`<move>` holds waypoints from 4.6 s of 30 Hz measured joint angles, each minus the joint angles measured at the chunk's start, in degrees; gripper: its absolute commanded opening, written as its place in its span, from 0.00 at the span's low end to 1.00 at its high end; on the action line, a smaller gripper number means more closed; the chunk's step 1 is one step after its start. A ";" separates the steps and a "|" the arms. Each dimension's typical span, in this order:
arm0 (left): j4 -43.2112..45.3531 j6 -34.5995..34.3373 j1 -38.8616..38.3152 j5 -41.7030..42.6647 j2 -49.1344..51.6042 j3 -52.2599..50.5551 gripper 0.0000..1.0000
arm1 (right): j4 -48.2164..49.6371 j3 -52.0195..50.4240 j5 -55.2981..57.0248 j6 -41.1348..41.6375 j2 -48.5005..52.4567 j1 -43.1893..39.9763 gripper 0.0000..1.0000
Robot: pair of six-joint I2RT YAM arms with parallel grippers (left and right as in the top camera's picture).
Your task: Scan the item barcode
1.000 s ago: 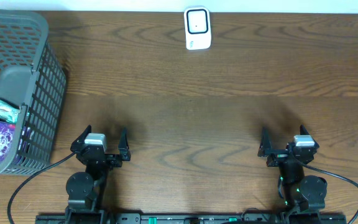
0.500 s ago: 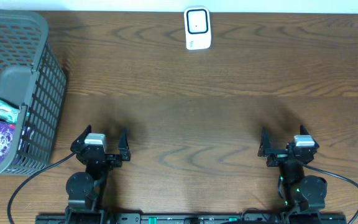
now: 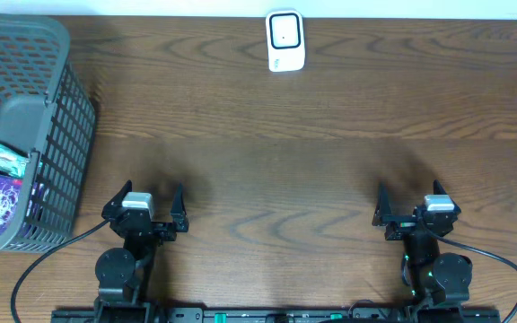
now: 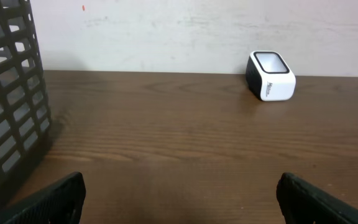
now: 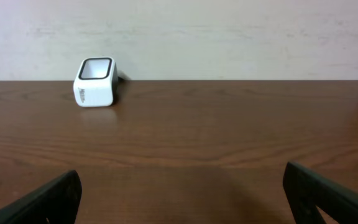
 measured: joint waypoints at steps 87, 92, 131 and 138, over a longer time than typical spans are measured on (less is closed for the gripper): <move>15.67 -12.55 0.00 20.00 0.15 -0.48 0.98 | 0.07 0.00 0.00 0.00 0.00 0.00 0.99; 33.86 -13.86 0.00 26.12 0.17 -0.39 0.98 | -0.02 0.00 0.00 0.00 0.02 0.00 0.99; -18.38 1.77 16.63 -7.39 68.94 87.14 0.98 | 0.02 0.00 0.00 0.00 0.02 0.00 0.99; -38.23 0.33 34.91 -5.64 81.46 100.59 0.98 | 0.02 0.00 0.00 0.00 0.04 0.00 0.99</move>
